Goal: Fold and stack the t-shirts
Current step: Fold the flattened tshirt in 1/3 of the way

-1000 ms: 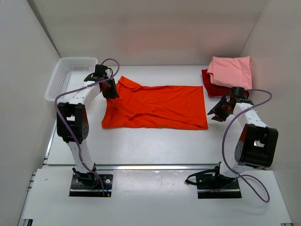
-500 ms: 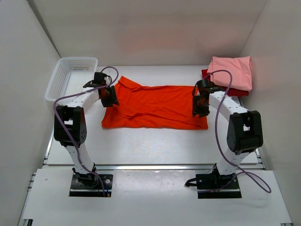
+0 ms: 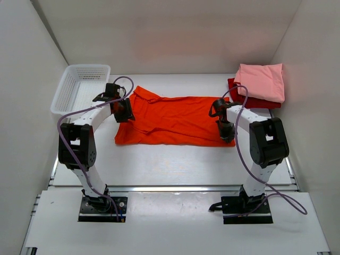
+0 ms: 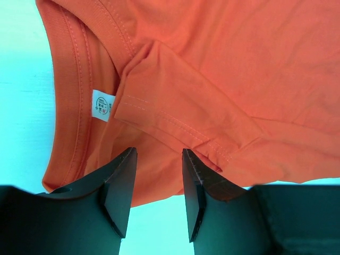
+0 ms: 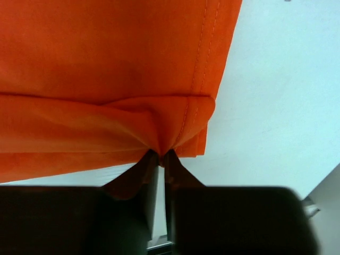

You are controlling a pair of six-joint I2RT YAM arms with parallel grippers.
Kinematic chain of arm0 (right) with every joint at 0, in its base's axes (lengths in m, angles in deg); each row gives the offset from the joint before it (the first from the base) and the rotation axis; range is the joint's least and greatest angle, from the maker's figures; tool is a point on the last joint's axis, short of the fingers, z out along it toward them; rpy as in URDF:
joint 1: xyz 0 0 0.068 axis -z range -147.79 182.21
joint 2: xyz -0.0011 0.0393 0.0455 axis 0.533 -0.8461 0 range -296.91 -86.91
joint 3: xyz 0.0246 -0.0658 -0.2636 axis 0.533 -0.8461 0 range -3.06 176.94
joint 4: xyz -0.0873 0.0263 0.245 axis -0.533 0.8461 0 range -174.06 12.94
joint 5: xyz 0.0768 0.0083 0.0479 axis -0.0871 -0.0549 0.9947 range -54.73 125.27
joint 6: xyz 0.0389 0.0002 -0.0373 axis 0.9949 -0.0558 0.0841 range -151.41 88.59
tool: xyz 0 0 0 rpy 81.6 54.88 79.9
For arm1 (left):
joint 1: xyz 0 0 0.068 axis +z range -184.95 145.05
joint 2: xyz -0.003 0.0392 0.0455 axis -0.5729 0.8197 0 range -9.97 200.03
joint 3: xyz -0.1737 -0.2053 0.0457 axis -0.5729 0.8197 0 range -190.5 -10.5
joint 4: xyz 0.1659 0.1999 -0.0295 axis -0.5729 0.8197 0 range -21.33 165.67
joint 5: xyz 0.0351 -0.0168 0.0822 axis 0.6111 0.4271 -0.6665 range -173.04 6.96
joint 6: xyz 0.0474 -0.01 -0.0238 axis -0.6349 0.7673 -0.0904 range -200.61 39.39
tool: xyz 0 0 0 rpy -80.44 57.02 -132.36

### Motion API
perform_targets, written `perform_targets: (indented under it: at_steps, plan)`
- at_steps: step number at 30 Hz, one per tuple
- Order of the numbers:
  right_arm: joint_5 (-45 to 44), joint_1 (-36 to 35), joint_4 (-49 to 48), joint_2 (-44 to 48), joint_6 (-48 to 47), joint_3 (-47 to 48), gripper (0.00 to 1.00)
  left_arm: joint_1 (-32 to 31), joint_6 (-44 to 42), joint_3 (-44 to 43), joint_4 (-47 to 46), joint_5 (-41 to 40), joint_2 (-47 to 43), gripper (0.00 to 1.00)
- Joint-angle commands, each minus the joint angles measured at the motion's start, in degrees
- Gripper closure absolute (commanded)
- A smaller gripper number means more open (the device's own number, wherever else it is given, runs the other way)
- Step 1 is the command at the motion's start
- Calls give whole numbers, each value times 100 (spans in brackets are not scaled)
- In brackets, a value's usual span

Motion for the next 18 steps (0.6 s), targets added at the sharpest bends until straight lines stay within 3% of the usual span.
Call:
perform_targets:
  at_steps: [1,12,18]
  plan:
    - [-227,79,-65,-82,-42,151,100,-14,18,52,-137,125,-328,49]
    - [1063,826,-329,235,10,739,100,-40,36,-9,-128,134,-302,49]
    - [1101,985,-443,-56,71,1250,98,-22,9,17,-93,195,-354,49]
